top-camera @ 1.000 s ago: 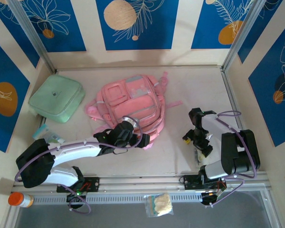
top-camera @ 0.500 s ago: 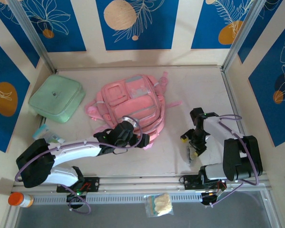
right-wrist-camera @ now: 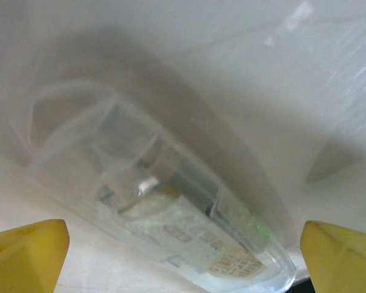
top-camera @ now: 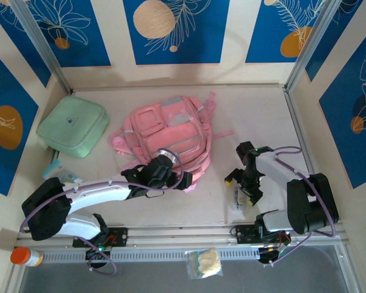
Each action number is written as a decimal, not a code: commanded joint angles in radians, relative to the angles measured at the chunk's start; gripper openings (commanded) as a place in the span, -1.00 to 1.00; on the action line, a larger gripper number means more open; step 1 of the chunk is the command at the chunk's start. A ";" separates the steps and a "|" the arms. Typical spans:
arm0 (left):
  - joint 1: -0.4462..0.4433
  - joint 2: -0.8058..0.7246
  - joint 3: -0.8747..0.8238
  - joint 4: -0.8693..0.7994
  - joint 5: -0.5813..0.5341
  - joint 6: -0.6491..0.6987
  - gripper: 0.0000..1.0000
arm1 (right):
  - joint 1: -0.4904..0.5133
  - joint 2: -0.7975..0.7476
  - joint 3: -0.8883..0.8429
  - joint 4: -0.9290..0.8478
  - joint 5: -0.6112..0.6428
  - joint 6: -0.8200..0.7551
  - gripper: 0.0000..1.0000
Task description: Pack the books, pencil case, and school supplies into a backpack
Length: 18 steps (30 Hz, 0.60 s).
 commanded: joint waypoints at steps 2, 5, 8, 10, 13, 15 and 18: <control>-0.006 0.003 0.023 -0.016 -0.016 -0.008 0.99 | 0.091 0.028 0.015 -0.017 0.003 0.037 0.95; -0.006 -0.018 0.012 -0.022 -0.026 -0.010 0.99 | 0.145 0.039 0.030 0.014 -0.022 0.066 0.86; -0.006 -0.040 0.013 -0.060 -0.044 -0.009 0.99 | 0.213 0.044 0.041 0.043 -0.017 0.077 0.77; -0.006 -0.058 0.013 -0.072 -0.051 -0.006 0.99 | 0.236 0.051 0.055 0.033 0.020 0.059 0.70; -0.006 -0.078 0.020 -0.096 -0.055 -0.003 0.99 | 0.269 0.050 0.058 0.012 0.103 0.056 0.55; -0.006 -0.086 0.022 -0.102 -0.058 0.000 0.99 | 0.280 0.053 0.054 0.012 0.124 0.066 0.46; -0.006 -0.084 0.030 -0.112 -0.065 0.006 0.99 | 0.298 0.069 0.048 0.013 0.148 0.082 0.40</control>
